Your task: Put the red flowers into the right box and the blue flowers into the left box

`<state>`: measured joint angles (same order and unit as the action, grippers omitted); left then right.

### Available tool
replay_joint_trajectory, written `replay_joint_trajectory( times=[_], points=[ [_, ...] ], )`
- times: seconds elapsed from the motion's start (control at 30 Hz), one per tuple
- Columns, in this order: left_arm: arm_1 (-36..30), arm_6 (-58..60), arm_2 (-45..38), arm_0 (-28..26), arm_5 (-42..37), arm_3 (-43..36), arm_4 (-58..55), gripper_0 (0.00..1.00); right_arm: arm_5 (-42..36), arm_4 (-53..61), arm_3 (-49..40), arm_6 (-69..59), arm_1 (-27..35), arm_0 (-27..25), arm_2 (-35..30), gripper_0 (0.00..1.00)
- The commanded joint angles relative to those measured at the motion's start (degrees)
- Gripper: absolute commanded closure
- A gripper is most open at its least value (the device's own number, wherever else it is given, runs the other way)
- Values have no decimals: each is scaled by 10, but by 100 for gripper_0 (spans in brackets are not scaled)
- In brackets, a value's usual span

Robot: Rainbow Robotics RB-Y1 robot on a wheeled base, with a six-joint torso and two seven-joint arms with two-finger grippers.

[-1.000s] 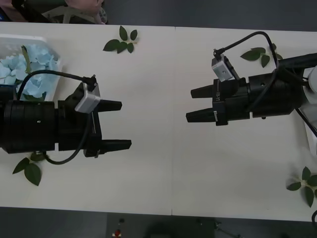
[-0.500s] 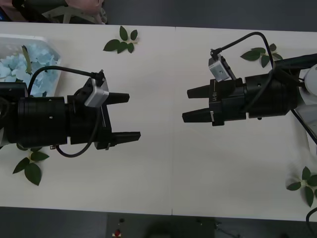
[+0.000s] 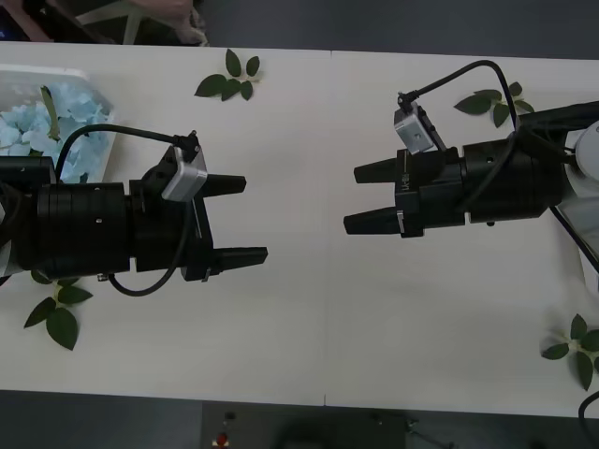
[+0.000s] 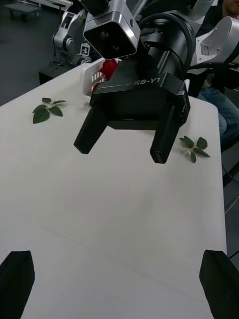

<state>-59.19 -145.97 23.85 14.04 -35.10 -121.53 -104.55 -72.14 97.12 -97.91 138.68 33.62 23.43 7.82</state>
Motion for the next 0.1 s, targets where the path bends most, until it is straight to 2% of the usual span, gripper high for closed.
replay_joint_trajectory(
  times=[0.03,0.1],
  points=[
    [-8,-21,-2,-7,-4,-8,0,4,3,-4,-20,12,-4,12,3,0],
    [-8,-21,-2,-7,-4,-8,0,4,3,-4,-20,12,-4,12,3,0]
  ],
)
